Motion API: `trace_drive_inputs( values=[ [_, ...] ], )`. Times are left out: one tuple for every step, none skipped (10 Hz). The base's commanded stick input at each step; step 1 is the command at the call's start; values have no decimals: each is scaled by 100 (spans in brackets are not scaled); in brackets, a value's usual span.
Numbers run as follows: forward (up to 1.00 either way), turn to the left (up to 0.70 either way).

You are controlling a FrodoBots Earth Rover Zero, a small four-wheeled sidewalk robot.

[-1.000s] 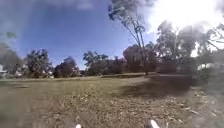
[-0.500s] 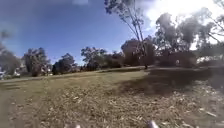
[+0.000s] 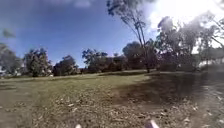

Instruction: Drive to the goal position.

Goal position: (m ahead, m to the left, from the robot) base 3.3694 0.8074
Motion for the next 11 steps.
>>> trace_drive_inputs(
  values=[
    [70, 0],
    [70, 0],
    [70, 0],
    [70, 0],
    [70, 0],
    [70, 0],
    [70, 0],
    [70, 0],
    [70, 0],
    [70, 0],
    [70, 0]
  ],
)
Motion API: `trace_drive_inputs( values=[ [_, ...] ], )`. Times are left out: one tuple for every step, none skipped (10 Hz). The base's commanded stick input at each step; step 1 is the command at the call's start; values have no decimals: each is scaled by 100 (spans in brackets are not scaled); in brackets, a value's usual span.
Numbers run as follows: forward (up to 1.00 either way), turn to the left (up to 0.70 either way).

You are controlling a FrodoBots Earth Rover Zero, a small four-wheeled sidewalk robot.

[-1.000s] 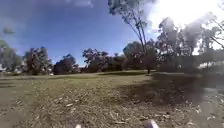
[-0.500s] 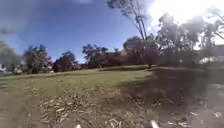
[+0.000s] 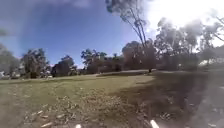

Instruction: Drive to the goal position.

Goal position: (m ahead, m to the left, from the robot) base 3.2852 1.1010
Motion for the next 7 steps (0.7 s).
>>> trace_drive_inputs(
  values=[
    [70, 0],
    [70, 0],
    [70, 0],
    [70, 0],
    [70, 0],
    [70, 0],
    [70, 0]
  ],
)
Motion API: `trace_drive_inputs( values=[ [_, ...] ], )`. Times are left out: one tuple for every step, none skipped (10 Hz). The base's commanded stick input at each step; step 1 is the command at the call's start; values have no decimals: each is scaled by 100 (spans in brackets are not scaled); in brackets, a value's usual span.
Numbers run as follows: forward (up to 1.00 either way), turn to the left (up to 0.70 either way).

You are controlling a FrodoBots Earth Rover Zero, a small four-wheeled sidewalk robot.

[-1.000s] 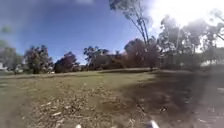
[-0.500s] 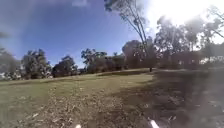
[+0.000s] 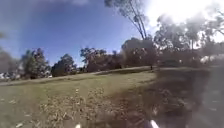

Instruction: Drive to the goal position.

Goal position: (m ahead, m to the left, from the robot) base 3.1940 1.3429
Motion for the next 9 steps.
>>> trace_drive_inputs(
  values=[
    [70, 0],
    [70, 0],
    [70, 0],
    [70, 0],
    [70, 0],
    [70, 4],
    [70, 15],
    [70, 21],
    [70, 25]
  ],
)
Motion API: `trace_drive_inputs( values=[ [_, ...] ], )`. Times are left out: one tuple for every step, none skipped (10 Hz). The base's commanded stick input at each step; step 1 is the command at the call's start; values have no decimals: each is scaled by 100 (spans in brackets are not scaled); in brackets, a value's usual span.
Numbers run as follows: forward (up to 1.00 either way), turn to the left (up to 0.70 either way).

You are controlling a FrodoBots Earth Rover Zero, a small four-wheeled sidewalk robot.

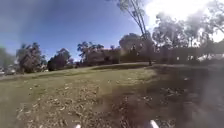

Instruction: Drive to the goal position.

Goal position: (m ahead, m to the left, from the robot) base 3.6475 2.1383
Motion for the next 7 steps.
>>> trace_drive_inputs(
  values=[
    [70, 30],
    [70, 34],
    [70, 0],
    [70, 0],
    [70, 0],
    [70, 0],
    [70, 0]
  ],
)
